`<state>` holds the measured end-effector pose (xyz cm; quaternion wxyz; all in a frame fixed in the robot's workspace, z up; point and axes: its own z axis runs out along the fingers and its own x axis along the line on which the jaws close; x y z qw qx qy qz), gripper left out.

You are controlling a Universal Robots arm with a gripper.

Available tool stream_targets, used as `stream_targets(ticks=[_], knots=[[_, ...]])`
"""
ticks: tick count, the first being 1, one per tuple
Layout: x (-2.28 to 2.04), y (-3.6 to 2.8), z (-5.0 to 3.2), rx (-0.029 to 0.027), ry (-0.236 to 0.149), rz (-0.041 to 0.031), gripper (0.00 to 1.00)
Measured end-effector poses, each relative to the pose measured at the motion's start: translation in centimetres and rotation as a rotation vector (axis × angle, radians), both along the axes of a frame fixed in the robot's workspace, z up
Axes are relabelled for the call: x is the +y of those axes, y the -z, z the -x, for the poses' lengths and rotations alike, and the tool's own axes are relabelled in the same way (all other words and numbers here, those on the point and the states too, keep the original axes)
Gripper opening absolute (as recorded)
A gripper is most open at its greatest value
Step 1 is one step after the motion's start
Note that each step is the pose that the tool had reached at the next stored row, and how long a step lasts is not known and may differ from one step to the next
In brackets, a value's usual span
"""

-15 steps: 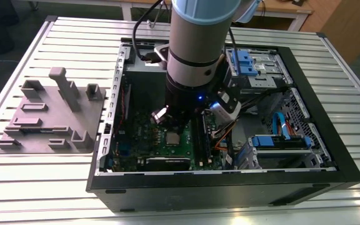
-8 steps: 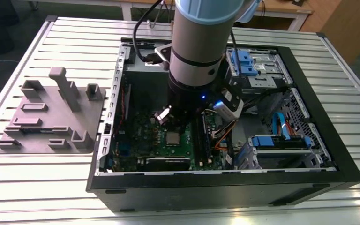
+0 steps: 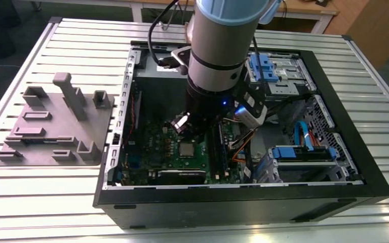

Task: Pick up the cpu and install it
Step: 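Close the cpu cover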

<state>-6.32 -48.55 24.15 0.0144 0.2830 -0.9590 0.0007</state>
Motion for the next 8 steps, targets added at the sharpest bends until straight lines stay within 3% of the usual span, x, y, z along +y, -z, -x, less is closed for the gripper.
stream_targets(ticks=[6, 7, 8], knots=[[0.00, 0.01, -0.01, 0.0000, -0.101, -0.0018, 0.10], [0.00, 0.01, 0.00, -0.0004, -0.111, -0.0059, 0.10], [0.00, 0.03, -0.01, -0.0011, -0.117, -0.0180, 0.10]])
